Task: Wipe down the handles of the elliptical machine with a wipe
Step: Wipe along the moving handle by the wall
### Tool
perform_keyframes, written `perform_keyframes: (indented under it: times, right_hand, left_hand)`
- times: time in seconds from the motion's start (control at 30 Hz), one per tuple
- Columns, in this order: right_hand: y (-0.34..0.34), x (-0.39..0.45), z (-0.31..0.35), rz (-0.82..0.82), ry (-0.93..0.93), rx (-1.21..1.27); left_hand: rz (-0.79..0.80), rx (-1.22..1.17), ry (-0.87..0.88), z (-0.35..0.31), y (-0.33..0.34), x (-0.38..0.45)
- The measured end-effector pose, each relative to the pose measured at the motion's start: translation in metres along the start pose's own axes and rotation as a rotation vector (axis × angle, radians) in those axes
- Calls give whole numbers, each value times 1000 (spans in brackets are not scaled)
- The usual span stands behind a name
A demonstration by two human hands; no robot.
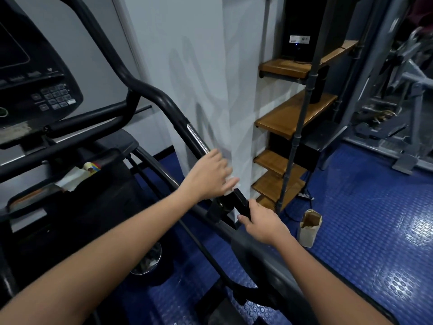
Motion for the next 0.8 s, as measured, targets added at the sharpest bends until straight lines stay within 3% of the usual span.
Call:
perform_keyframes:
  times: [0.1, 0.2, 0.27, 0.53, 0.63, 0.7, 0.8]
  right_hand:
    - [1, 0, -1, -8, -3, -7]
    - [1, 0, -1, -16, -1, -4]
    - [1, 1, -1, -20, 0, 1]
    - [1, 1, 0, -17, 8, 14]
    - [2, 1, -1, -21, 3, 13]
    - [2, 1, -1, -26, 2, 15]
    - [2, 1, 0, -29, 5, 9]
  left_hand:
    - [-210, -90, -123, 4, 26, -28]
    - [-283, -270, -328, 14, 34, -36]
    - [-319, -509, -467, 14, 30, -31]
    - [-708, -1488, -1037, 26, -5, 20]
    - [-700, -1846, -1274, 40, -7, 30]
    - [-598, -2079, -1284, 49, 1, 27]
    - [-523, -2281, -1056, 35, 7, 15]
Point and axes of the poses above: each hand's wrist, its own x-axis towards the middle knuckle, its own y-axis out of the palm, z = x × y, the point moved 2 cm from there along x, towards the middle knuckle, and after that the axes turned 13 degrees about z, right-handed, at the moved point
